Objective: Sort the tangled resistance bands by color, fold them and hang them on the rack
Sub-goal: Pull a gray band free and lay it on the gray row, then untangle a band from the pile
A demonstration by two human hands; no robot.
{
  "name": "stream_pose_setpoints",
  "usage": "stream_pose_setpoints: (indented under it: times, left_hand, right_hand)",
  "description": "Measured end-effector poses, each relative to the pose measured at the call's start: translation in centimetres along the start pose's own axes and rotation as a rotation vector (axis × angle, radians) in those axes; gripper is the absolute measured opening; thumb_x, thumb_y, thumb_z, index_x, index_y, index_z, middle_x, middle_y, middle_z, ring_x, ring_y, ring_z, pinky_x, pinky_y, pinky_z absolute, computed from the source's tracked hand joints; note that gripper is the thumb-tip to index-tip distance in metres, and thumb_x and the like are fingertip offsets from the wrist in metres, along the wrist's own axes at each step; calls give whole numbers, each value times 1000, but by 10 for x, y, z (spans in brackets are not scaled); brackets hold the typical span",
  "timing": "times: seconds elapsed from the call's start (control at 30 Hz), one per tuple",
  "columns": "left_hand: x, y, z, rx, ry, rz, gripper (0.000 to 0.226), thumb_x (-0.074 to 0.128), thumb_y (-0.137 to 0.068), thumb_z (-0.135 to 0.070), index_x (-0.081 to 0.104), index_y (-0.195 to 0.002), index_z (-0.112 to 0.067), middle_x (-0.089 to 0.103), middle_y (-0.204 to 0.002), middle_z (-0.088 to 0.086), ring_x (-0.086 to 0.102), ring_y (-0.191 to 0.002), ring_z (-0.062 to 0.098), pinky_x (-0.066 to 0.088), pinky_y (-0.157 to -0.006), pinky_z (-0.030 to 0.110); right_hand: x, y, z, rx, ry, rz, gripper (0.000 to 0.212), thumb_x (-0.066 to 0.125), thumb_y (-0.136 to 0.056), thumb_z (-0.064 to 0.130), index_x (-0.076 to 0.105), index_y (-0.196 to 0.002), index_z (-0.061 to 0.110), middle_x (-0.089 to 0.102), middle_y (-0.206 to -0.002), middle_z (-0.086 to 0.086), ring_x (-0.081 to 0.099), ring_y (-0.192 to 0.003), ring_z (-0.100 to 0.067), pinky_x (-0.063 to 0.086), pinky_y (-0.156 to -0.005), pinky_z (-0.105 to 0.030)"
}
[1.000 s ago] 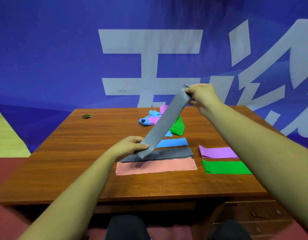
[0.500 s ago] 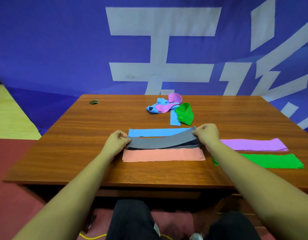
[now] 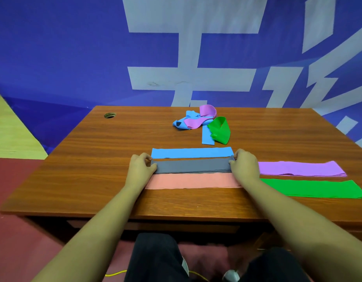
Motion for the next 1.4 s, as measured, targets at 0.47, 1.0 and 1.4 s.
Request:
stream_pose_setpoints:
  times: [0.47, 1.0, 1.4]
  left_hand:
    - [45, -67, -95, 273, 63, 40, 4, 61, -80, -13, 64, -81, -14, 58, -85, 0, 57, -78, 19, 49, -77, 33]
    - [164, -136, -161, 433, 2, 280, 19, 72, -82, -24, 73, -99, -17, 57, -98, 14, 54, -99, 29, 45, -87, 37]
    - [63, -120, -242, 548, 512, 129, 5, 61, -90, -27, 60, -89, -22, 63, -90, -8, 58, -87, 9, 46, -78, 27]
  right_hand:
    - [-19, -72, 14, -85, -214, 60, 11, 59, -79, 15, 66, -85, 9, 70, -86, -14, 62, -85, -35, 50, -73, -38]
    - [36, -136, -8, -148, -173, 172, 18, 70, -82, 17, 73, -99, 12, 67, -102, -11, 62, -98, -27, 44, -83, -29]
    - [-97, -139, 40, -259, -684, -173, 6, 71, -80, 14, 70, -85, 18, 66, -81, 0, 54, -64, 2, 45, -67, -23]
Point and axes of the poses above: each hand's wrist, its own y-axis away from the middle knuckle, its own x-axis out of the palm, z = x × y, the point moved 1 cm from there along -y, towards the middle knuckle
